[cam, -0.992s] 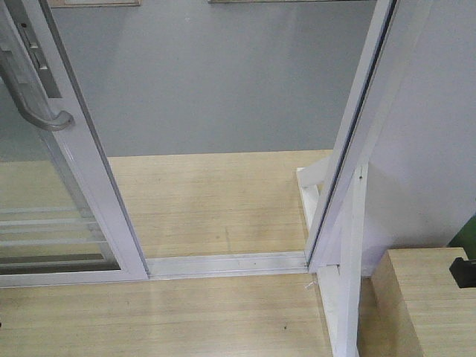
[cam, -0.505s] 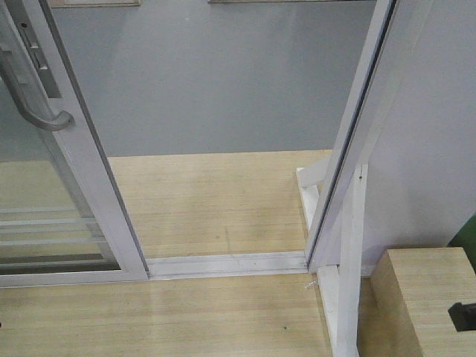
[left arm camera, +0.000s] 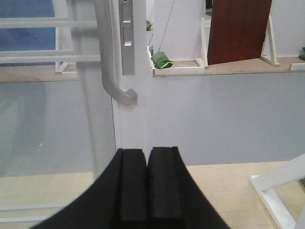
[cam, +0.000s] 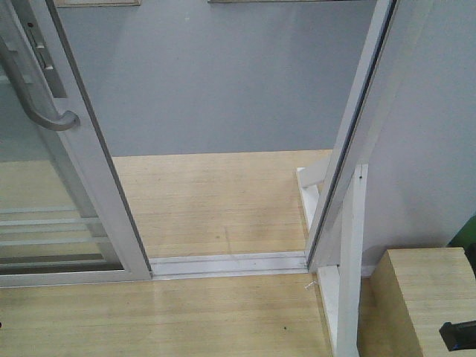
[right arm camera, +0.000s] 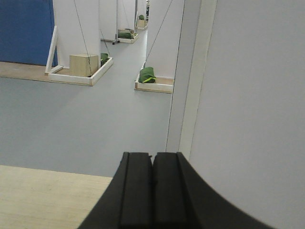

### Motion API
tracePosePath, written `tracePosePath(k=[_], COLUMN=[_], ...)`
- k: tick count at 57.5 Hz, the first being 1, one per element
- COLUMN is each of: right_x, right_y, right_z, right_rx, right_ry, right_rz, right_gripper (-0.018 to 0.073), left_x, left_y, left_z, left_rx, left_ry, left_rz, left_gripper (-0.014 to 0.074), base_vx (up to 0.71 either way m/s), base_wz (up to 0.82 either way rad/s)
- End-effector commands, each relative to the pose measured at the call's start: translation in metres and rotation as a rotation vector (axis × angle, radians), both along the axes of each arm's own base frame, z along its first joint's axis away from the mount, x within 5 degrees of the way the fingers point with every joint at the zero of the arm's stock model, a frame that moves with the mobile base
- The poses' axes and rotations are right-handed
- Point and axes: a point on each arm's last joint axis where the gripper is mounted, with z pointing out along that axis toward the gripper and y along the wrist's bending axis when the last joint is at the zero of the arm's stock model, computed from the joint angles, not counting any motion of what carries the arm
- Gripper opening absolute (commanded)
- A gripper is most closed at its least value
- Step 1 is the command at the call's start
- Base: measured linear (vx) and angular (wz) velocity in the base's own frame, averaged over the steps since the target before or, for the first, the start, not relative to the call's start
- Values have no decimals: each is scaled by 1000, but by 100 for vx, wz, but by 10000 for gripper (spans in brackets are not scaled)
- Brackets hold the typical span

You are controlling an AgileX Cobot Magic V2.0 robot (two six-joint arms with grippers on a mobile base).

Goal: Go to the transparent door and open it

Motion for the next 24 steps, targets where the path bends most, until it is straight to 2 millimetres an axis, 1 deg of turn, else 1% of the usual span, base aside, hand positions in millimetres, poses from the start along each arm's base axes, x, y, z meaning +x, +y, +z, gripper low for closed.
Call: tracePosePath(k=[1, 24], right_x=[0, 0], right_y=[-1, -1], right_z=[6, 6], right_rx=[-4, -4], right_ry=[-84, -84], right_rz=[-13, -13], right_gripper=[11, 11], left_x=[0, 0], left_y=[0, 0], left_z=[5, 5], left_rx=[-14, -14], left_ry=[-82, -82], left_rz=[-4, -4], left_gripper=[-3, -3], base_vx=[0, 0], base_wz=[0, 0])
